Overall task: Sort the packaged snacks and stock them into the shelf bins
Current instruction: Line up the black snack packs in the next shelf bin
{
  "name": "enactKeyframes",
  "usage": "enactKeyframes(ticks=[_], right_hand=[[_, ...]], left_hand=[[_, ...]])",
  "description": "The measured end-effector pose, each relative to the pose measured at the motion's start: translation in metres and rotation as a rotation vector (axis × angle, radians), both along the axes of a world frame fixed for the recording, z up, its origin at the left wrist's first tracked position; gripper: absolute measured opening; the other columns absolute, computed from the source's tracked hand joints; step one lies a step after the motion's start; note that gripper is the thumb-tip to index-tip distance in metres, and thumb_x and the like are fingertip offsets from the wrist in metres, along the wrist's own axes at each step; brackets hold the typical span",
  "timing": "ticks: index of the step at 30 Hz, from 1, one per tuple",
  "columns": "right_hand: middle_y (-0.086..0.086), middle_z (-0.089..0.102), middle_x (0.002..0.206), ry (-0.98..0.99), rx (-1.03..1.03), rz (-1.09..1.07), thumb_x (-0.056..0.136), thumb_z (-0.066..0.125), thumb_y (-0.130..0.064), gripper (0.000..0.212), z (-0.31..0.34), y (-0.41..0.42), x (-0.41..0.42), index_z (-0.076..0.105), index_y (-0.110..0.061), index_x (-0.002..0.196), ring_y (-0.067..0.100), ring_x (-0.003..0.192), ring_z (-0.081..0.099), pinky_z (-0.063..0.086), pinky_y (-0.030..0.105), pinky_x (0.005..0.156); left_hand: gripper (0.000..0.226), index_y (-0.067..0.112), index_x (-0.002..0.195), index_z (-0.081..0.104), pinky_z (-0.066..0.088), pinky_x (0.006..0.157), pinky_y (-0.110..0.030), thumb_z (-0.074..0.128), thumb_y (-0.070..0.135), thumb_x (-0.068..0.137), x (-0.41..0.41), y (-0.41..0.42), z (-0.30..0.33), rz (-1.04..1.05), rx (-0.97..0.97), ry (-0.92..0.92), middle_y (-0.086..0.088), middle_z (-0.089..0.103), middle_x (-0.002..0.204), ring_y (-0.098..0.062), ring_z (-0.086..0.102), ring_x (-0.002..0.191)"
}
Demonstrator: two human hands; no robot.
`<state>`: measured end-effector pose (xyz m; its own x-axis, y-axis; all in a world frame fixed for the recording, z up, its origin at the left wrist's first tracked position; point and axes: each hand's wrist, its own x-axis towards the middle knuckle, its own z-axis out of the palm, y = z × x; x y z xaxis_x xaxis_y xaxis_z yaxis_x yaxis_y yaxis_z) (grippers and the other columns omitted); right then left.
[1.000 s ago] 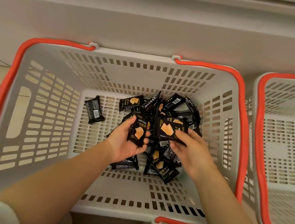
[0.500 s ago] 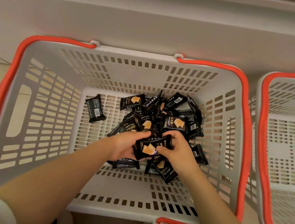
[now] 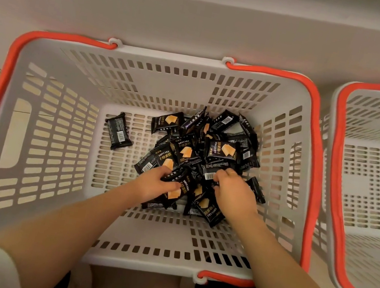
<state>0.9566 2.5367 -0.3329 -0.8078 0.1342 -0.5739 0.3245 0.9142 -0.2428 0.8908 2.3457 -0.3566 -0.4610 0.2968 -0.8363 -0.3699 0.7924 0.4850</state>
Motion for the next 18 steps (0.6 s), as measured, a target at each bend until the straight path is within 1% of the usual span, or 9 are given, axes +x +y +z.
enactKeyframes(ticks=[3, 5, 6, 8, 10, 11, 13, 15, 18], right_hand=[[0.010, 0.062, 0.104, -0.148, 0.053, 0.139, 0.096, 0.047, -0.025, 0.023, 0.000, -0.005, 0.002, 0.057, -0.010, 0.109, 0.028, 0.093, 0.062, 0.045, 0.035, 0.067], [0.008, 0.063, 0.100, -0.179, 0.146, 0.268, 0.095, 0.049, -0.027, 0.024, -0.004, -0.016, 0.006, 0.058, -0.009, 0.108, 0.026, 0.090, 0.062, 0.040, 0.032, 0.062], [0.007, 0.063, 0.100, -0.188, 0.184, 0.334, 0.095, 0.050, -0.028, 0.026, -0.007, -0.024, 0.008, 0.057, -0.009, 0.110, 0.024, 0.090, 0.061, 0.038, 0.031, 0.061], [0.008, 0.060, 0.104, -0.235, 0.217, 0.389, 0.095, 0.048, -0.039, 0.037, -0.013, -0.037, 0.011, 0.052, -0.008, 0.114, 0.024, 0.092, 0.060, 0.036, 0.030, 0.062], [0.009, 0.060, 0.107, -0.282, 0.230, 0.340, 0.093, 0.047, -0.048, 0.047, -0.017, -0.041, 0.013, 0.050, -0.006, 0.114, 0.024, 0.094, 0.060, 0.037, 0.029, 0.063], [0.009, 0.060, 0.108, -0.278, 0.239, 0.308, 0.092, 0.049, -0.046, 0.046, -0.017, -0.039, 0.013, 0.050, -0.006, 0.114, 0.023, 0.094, 0.061, 0.038, 0.029, 0.063], [0.009, 0.061, 0.109, -0.249, 0.245, 0.281, 0.093, 0.054, -0.029, 0.034, -0.018, -0.035, 0.013, 0.050, -0.005, 0.116, 0.024, 0.095, 0.062, 0.039, 0.030, 0.064], [0.011, 0.060, 0.112, -0.269, 0.243, 0.282, 0.090, 0.053, -0.012, 0.029, -0.018, -0.035, 0.015, 0.049, -0.005, 0.118, 0.025, 0.099, 0.061, 0.040, 0.031, 0.067], [0.011, 0.061, 0.115, -0.399, 0.311, 0.265, 0.088, 0.049, -0.005, 0.042, -0.019, -0.044, 0.018, 0.039, -0.003, 0.130, 0.027, 0.102, 0.061, 0.043, 0.032, 0.071]], left_hand=[[0.048, 0.020, 0.128, 0.050, 0.037, 0.076, -0.017, 0.063, 0.038, 0.086, -0.005, -0.009, -0.001, 0.006, -0.023, 0.070, 0.006, 0.054, 0.121, -0.005, 0.053, 0.094], [0.042, 0.019, 0.121, 0.054, 0.044, 0.081, -0.024, 0.064, 0.038, 0.085, -0.008, -0.012, 0.000, 0.038, -0.022, 0.126, 0.000, 0.057, 0.123, -0.011, 0.056, 0.097], [0.042, 0.018, 0.121, 0.055, 0.045, 0.088, -0.029, 0.064, 0.038, 0.085, -0.010, -0.012, 0.000, 0.059, -0.019, 0.141, -0.003, 0.058, 0.122, -0.017, 0.057, 0.104], [0.044, 0.016, 0.123, 0.055, 0.046, 0.095, -0.036, 0.064, 0.036, 0.085, -0.012, -0.010, 0.003, 0.077, 0.000, 0.156, -0.004, 0.060, 0.120, -0.023, 0.057, 0.109], [0.038, 0.016, 0.118, 0.057, 0.051, 0.085, -0.030, 0.064, 0.034, 0.085, -0.014, -0.007, 0.007, 0.051, 0.040, 0.178, 0.000, 0.064, 0.110, -0.018, 0.062, 0.099], [0.030, 0.020, 0.112, 0.058, 0.051, 0.077, -0.025, 0.065, 0.033, 0.085, -0.015, -0.007, 0.008, 0.033, 0.054, 0.191, 0.003, 0.065, 0.103, -0.015, 0.063, 0.091], [0.018, 0.029, 0.101, 0.056, 0.048, 0.065, -0.016, 0.065, 0.033, 0.086, -0.017, -0.006, 0.008, 0.001, 0.069, 0.213, 0.010, 0.064, 0.090, -0.009, 0.063, 0.078], [0.016, 0.031, 0.097, 0.052, 0.044, 0.055, -0.006, 0.064, 0.033, 0.086, -0.019, -0.007, 0.009, -0.029, 0.064, 0.249, 0.018, 0.058, 0.082, 0.002, 0.057, 0.069], [0.026, 0.021, 0.109, 0.058, 0.045, 0.056, -0.013, 0.063, 0.033, 0.087, -0.022, -0.009, 0.011, -0.025, 0.070, 0.262, 0.011, 0.064, 0.089, -0.001, 0.059, 0.069]])
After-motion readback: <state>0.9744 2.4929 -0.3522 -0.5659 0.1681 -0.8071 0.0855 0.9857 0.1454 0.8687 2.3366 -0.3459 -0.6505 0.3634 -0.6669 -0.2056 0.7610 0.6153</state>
